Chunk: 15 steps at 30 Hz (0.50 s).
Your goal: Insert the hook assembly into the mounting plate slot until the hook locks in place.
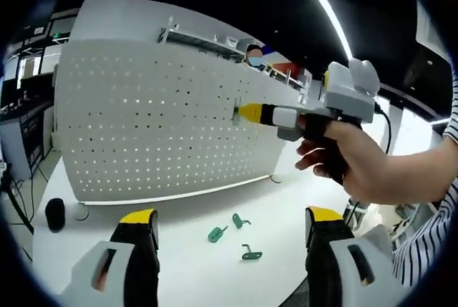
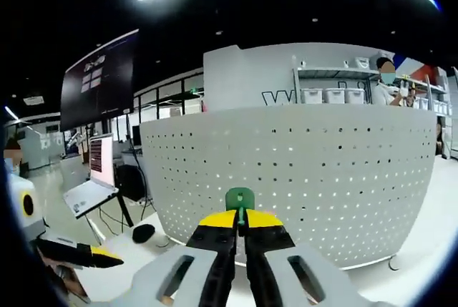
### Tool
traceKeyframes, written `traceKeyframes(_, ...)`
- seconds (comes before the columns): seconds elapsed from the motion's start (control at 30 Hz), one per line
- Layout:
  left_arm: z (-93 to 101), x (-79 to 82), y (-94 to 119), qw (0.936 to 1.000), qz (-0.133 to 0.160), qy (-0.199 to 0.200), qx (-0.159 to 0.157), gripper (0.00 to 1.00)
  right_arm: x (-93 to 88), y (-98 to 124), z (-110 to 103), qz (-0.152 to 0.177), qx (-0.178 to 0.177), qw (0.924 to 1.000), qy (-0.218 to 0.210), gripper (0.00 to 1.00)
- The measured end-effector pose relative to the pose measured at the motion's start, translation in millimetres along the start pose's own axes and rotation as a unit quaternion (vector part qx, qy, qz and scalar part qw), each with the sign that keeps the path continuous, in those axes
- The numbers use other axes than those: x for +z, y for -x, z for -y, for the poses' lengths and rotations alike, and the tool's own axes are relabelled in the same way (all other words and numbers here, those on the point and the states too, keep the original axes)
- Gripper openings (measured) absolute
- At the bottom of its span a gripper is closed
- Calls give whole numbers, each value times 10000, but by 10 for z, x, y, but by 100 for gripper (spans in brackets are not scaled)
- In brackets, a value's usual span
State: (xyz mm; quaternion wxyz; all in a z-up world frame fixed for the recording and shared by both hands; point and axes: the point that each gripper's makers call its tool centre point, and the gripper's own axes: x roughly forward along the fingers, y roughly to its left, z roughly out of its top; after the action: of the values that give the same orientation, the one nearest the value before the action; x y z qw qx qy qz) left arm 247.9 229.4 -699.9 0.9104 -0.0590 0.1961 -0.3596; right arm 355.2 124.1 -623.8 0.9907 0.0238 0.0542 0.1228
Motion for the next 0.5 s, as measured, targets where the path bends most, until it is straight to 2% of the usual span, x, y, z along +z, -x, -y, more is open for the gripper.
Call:
traceKeyframes(0.27,-102,-23,40,9997,74,130,211,92,67,-173,108,59,-184,9997,-125,0)
traceKeyframes(0.5,-144,-52,49,9996,-13,19,273,94,115,-336,135,109,-189,9997,-115,0)
